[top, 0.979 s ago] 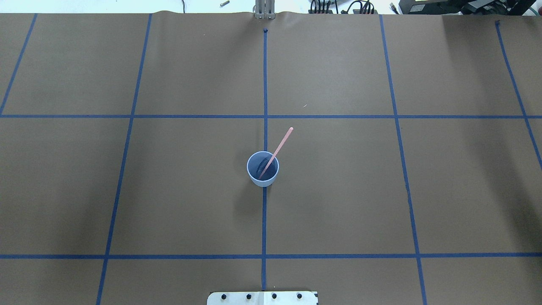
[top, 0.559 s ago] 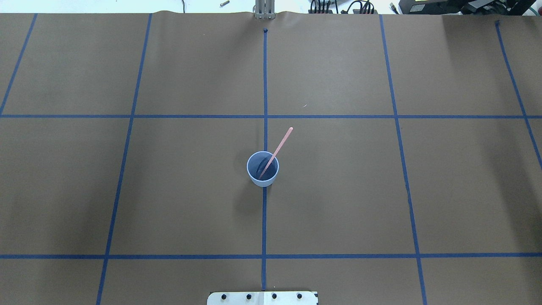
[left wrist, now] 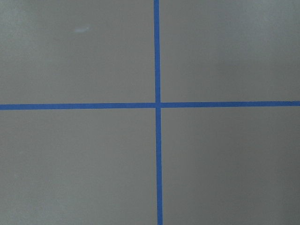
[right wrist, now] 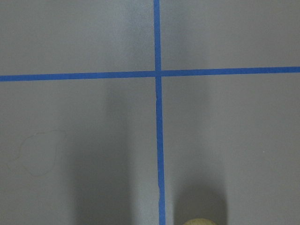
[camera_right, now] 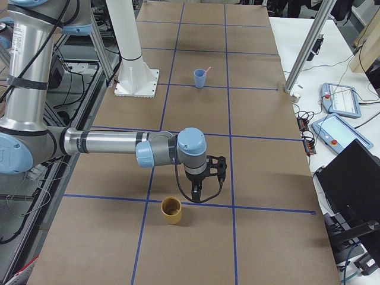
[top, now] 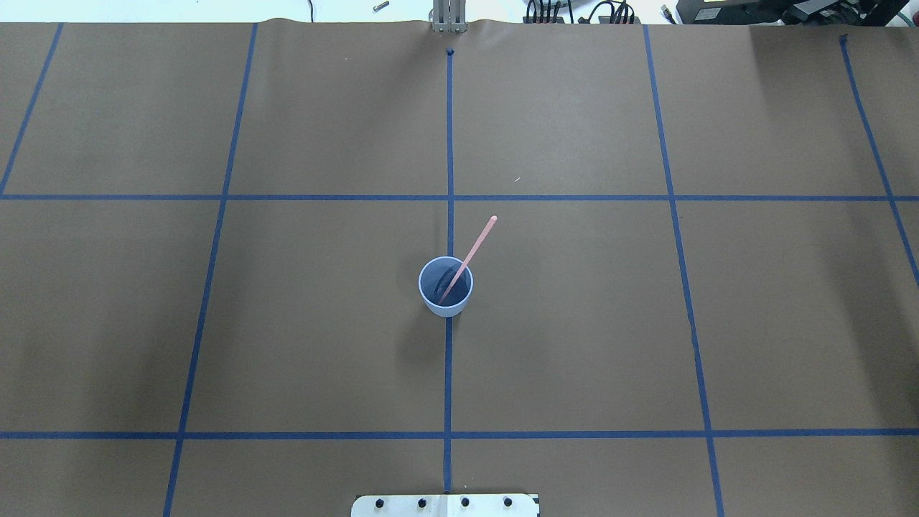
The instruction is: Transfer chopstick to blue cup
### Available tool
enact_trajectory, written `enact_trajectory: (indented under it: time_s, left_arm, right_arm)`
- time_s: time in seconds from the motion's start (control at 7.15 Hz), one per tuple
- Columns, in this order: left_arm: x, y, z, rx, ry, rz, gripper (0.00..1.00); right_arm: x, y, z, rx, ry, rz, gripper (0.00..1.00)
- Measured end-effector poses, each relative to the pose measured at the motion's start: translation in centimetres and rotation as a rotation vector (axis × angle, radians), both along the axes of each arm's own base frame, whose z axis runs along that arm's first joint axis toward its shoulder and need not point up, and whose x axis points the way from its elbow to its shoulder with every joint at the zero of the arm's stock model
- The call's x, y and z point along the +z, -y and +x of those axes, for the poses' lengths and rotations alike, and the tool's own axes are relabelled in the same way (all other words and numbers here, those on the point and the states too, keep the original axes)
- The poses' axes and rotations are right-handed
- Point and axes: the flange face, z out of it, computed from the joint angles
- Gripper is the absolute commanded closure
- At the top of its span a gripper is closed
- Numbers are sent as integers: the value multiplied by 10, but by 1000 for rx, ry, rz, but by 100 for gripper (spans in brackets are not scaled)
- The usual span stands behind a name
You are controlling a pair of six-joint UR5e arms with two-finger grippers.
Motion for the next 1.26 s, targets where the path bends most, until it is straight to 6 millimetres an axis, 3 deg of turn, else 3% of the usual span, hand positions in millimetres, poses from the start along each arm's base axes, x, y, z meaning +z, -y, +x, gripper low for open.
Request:
enact_trajectory:
  time_s: [1.26]
  left_arm:
    - [5, -6, 1, 0, -2, -8, 1]
  right_arm:
    - [-9, 2, -1, 6, 10, 9, 0]
